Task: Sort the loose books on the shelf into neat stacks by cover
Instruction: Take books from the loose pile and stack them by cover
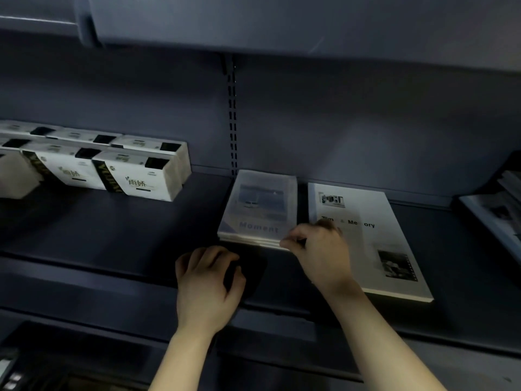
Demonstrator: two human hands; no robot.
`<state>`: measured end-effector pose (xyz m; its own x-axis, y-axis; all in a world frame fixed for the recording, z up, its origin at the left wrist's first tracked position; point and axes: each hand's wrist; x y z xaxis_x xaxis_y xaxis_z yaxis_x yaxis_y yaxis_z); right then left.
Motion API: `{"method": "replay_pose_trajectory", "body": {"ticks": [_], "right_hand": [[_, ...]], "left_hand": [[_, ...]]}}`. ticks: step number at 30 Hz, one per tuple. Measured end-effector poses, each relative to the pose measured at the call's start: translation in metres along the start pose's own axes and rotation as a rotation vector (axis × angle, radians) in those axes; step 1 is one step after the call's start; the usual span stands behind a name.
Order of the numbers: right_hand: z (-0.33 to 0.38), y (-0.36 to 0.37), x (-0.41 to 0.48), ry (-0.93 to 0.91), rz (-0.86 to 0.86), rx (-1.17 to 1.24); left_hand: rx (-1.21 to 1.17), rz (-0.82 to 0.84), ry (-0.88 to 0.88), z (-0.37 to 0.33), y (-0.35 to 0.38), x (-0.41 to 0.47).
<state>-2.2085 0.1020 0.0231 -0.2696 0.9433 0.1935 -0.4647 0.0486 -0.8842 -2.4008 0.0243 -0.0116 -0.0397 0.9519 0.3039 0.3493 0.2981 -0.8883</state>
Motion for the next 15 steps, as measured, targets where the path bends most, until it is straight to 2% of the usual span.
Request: {"method": "replay_pose_trajectory", "body": {"ticks": [10,15], "right_hand": [[0.006,0.006,0.002,0.077,-0.052,-0.033],[0.003,-0.01,-0.002,0.0,0.025,-0.004]], "left_hand": [[0.009,0.016,-0.015,-0.001,0.0,0.0],[0.03,0.005,0.019,-0.004,-0.001,-0.001]]}}
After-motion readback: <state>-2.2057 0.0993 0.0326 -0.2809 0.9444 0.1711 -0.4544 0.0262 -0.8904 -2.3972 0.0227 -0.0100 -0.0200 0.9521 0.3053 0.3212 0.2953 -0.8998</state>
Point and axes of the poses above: each hand's wrist, its own x-axis towards the middle knuckle, its own y-axis out of the palm, z = x × y, and after that the axes turned 11 degrees about z, right-handed
